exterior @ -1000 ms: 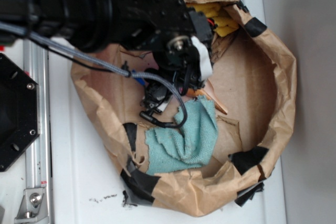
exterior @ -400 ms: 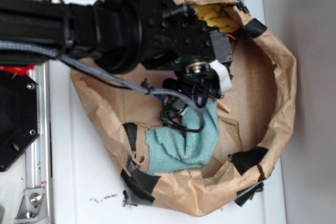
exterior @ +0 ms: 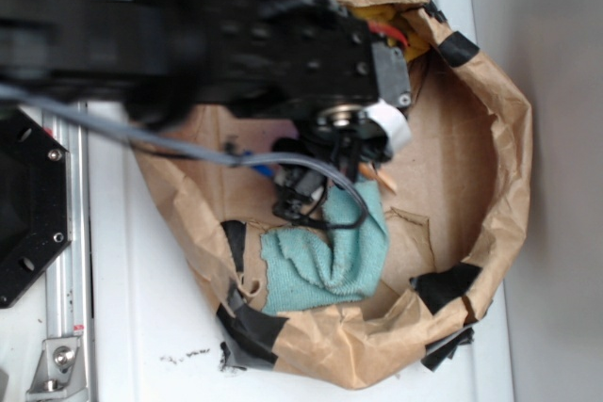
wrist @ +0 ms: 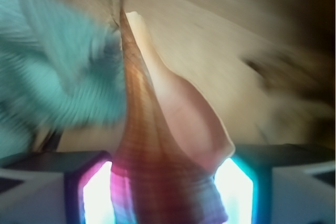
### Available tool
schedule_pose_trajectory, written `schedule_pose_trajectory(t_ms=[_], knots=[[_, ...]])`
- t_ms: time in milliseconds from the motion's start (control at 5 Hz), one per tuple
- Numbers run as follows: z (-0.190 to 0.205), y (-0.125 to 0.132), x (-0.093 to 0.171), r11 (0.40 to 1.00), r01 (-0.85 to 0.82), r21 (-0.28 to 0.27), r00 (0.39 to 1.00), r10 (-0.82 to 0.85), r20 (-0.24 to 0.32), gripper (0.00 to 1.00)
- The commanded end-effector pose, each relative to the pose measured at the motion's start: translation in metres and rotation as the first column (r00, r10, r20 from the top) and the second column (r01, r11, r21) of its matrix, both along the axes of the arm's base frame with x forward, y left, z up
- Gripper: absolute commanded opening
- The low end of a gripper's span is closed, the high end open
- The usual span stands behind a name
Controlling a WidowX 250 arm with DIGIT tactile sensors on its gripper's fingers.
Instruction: Grab the shell.
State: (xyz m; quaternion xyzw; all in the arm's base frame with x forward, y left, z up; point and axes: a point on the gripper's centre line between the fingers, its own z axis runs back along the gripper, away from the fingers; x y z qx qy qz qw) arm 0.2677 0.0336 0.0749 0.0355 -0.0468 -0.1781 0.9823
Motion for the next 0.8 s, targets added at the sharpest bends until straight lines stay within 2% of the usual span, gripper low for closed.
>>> schedule_pose_trajectory(t_ms=[0, 200, 600], knots=[[0.106, 0.004, -0.017, 0.927, -0.35, -0.139, 0.932, 0.359, 0.05, 0.0], [0.117, -0.004, -0.017, 0.826, -0.508, -0.246, 0.851, 0.525, 0.007, 0.0], [0.111, -0.005, -0.021, 0.825, -0.513, -0.239, 0.844, 0.535, 0.036, 0.0]])
